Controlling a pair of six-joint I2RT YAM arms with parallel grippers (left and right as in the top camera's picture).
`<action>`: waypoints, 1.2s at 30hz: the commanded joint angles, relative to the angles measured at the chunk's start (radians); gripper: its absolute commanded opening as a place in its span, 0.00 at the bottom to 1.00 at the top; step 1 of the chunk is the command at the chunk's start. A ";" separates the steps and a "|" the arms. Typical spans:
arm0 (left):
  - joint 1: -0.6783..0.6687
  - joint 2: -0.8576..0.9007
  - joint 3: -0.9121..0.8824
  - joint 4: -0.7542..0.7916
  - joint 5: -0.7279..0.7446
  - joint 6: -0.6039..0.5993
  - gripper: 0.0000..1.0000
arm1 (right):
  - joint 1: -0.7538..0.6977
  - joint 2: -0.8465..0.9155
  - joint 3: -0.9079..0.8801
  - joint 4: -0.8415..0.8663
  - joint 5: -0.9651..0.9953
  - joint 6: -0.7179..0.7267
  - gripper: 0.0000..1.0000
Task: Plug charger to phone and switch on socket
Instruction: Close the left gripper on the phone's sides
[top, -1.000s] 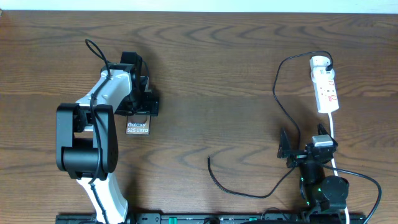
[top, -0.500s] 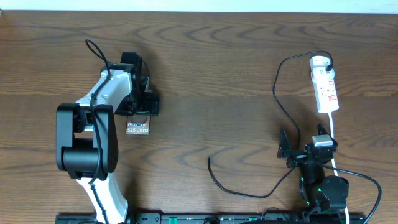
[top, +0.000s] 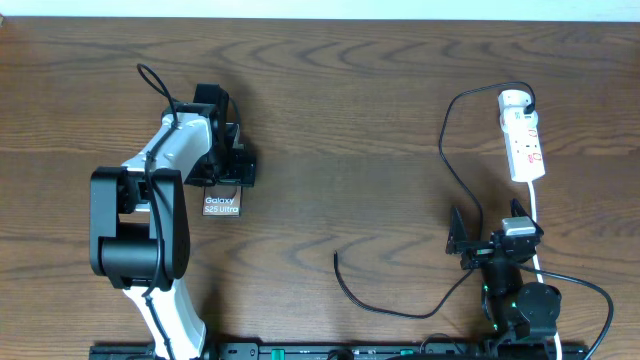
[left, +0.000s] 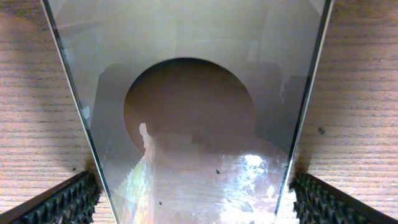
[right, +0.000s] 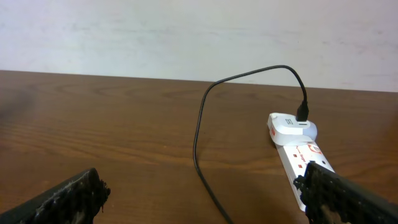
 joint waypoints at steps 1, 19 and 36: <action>-0.004 0.066 -0.059 -0.001 0.089 -0.001 0.98 | 0.005 -0.006 -0.001 -0.005 -0.005 -0.012 0.99; -0.004 0.066 -0.059 -0.001 0.089 -0.001 0.91 | 0.005 -0.006 -0.001 -0.005 -0.005 -0.012 0.99; -0.004 0.066 -0.059 -0.001 0.089 -0.001 0.82 | 0.005 -0.006 -0.001 -0.005 -0.005 -0.012 0.99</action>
